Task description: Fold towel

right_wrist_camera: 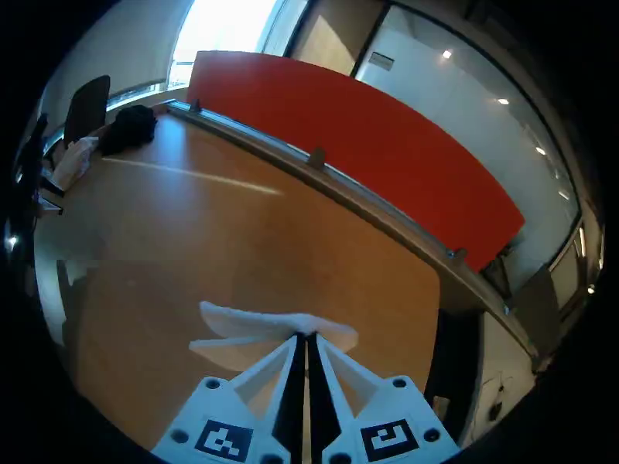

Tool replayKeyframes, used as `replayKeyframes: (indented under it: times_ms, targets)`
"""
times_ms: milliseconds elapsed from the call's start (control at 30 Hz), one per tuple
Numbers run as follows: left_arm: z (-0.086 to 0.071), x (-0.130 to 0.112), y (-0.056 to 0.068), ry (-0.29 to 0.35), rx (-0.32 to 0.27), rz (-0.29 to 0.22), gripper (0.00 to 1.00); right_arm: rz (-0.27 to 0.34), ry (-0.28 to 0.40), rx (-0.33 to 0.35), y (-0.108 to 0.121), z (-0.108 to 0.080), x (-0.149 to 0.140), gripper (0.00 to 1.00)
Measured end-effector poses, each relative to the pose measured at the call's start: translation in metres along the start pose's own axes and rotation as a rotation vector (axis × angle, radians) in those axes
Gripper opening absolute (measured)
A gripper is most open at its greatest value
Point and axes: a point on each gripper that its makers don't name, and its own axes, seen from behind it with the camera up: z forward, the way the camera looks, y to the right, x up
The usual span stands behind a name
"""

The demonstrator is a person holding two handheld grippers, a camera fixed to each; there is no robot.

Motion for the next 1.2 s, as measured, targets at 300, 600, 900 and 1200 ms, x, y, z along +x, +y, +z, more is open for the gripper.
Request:
replayKeyframes:
  times_ms: [300, 600, 900, 1200]
  targets:
    - [0.002, 0.003, 0.005, -0.001, -0.006, 0.012, 0.93, 0.016, -0.051, -0.02, 0.006, -0.012, -0.036, 0.05]
    - [0.002, 0.005, 0.011, 0.0, -0.015, 0.024, 0.93, 0.076, -0.138, -0.058, 0.017, -0.029, -0.097, 0.05]
    - [0.001, 0.004, 0.012, -0.001, -0.018, 0.032, 0.93, 0.139, -0.23, -0.083, 0.017, -0.04, -0.153, 0.05]
    - [-0.002, 0.003, 0.01, -0.002, -0.016, 0.038, 0.93, 0.19, -0.308, -0.108, 0.012, -0.041, -0.192, 0.05]
